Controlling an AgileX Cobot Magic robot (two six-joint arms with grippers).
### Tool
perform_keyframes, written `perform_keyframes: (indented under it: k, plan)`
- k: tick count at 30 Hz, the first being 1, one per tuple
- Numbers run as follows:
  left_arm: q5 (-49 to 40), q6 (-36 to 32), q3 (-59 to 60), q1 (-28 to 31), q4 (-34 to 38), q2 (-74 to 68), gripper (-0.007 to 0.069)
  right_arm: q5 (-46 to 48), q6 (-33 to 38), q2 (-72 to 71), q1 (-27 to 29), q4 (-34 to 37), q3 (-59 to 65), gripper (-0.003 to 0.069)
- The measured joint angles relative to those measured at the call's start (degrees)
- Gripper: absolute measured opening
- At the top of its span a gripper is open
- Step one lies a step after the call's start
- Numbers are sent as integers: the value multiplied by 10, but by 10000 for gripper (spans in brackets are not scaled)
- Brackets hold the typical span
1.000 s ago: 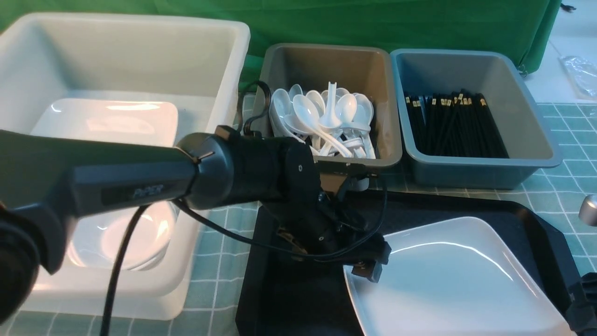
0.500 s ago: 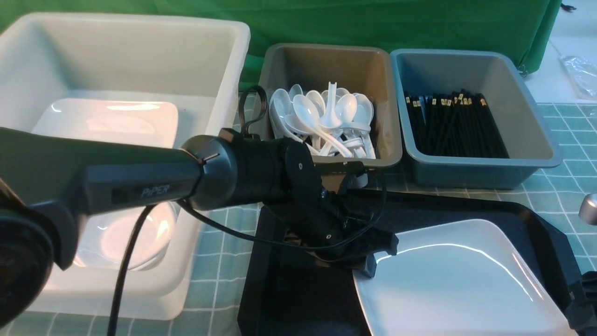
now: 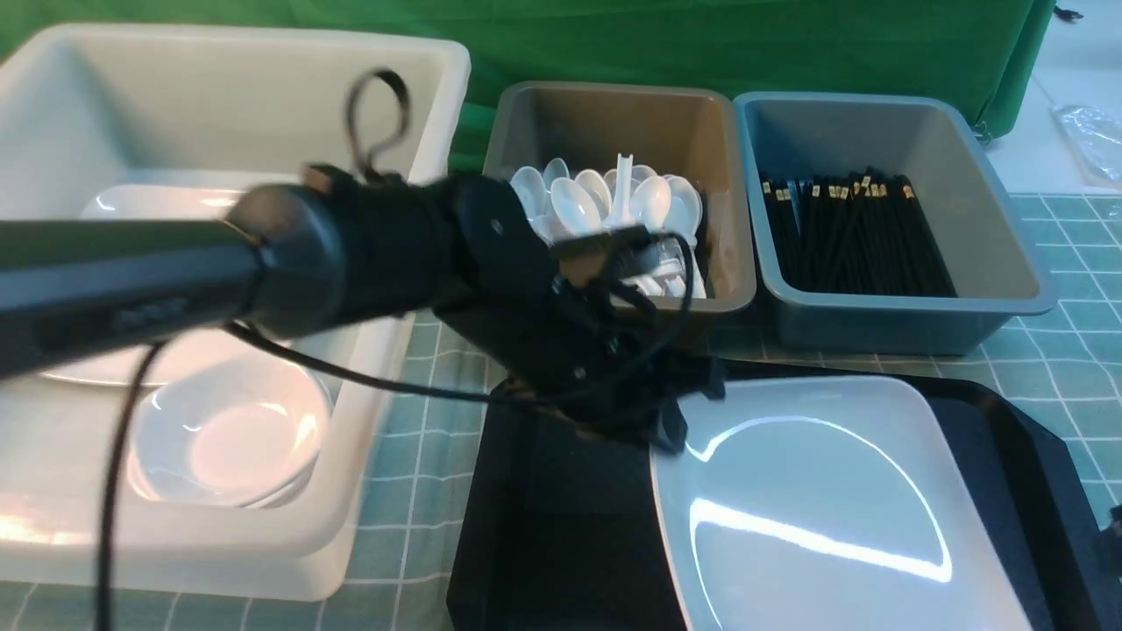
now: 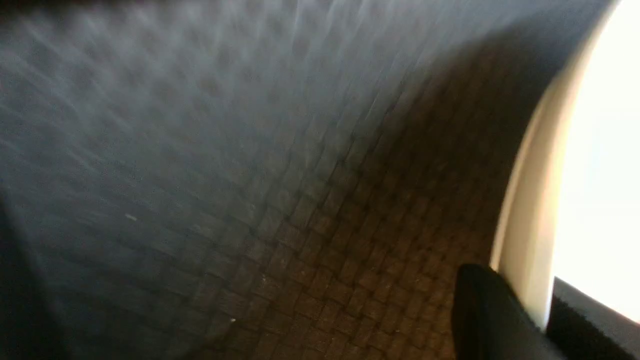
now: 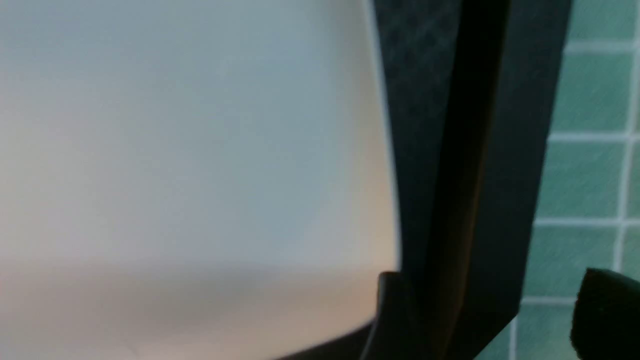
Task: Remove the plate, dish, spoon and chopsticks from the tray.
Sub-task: Use the left arm to grab a plate from the dinner plate, then use the left arm to put the plate into the large storage box on the left
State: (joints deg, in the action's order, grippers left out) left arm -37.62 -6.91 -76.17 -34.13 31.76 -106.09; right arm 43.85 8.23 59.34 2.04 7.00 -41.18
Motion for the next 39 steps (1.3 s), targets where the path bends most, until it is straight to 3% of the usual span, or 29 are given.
perform_keyframes:
  k: [9, 18, 22, 29, 31, 32, 34, 35, 38, 39]
  plan:
    - [-13, -4, -8, 8, -28, 89, 25, 3, -1, -120, 0, 2, -45, 482]
    - [-41, -3, -57, 10, -44, 120, 27, 14, -1, -132, 0, 2, -48, 482]
    - [-73, 1, -96, 42, -44, 136, 27, 16, -1, -132, 0, 2, -48, 482]
    - [-118, 4, -137, 154, -31, 170, 27, 16, -1, -132, 0, 3, -48, 482]
    - [-134, -1, -138, 221, -24, 194, 27, 16, -1, -132, 0, 3, -48, 482]
    - [-136, -1, -138, 221, -24, 194, 27, 16, -1, -132, 0, 3, -48, 482]
    - [-158, -4, -138, 315, -22, 224, 27, 16, -1, -132, 0, 3, -48, 482]
    - [-160, -5, -138, 322, -22, 226, 27, 16, -1, -132, 0, 3, -48, 482]
    - [-177, -12, -138, 456, -21, 257, 27, 16, -1, -132, 0, 3, -48, 482]
    - [-177, -13, -138, 472, -20, 259, 27, 16, -1, -132, 0, 3, -48, 482]
